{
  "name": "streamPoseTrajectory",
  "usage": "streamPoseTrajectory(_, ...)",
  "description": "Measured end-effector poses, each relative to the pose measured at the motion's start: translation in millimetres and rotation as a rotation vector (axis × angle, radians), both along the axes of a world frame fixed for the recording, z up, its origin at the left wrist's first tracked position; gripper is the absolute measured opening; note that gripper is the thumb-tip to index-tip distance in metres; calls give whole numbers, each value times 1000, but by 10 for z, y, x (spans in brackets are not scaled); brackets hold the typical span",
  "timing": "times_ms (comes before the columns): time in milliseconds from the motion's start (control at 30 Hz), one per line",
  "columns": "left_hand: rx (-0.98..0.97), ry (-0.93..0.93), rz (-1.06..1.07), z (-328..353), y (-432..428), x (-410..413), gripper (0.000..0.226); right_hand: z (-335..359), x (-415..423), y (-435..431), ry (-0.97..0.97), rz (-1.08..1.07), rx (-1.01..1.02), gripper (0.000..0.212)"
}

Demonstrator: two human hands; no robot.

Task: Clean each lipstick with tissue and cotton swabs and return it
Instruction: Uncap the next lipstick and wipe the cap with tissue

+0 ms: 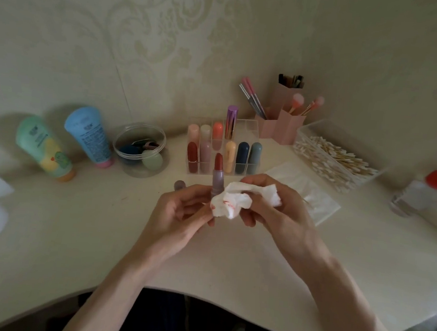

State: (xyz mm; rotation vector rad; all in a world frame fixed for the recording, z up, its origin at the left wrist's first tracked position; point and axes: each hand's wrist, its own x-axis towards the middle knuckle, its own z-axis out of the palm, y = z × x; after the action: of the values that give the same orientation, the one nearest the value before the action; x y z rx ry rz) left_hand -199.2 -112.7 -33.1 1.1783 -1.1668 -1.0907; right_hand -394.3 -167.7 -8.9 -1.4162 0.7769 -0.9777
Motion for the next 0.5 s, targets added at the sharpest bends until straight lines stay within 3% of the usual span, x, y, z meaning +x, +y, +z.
streamPoseTrajectory(233,-13,-33,-51,22,25,-18,24,-99,128,11,13,-211,-249,17)
streamPoseTrajectory(500,-5,-47,-20,-16,-9,-24,26,-185,174,47,130,-358,-336,29)
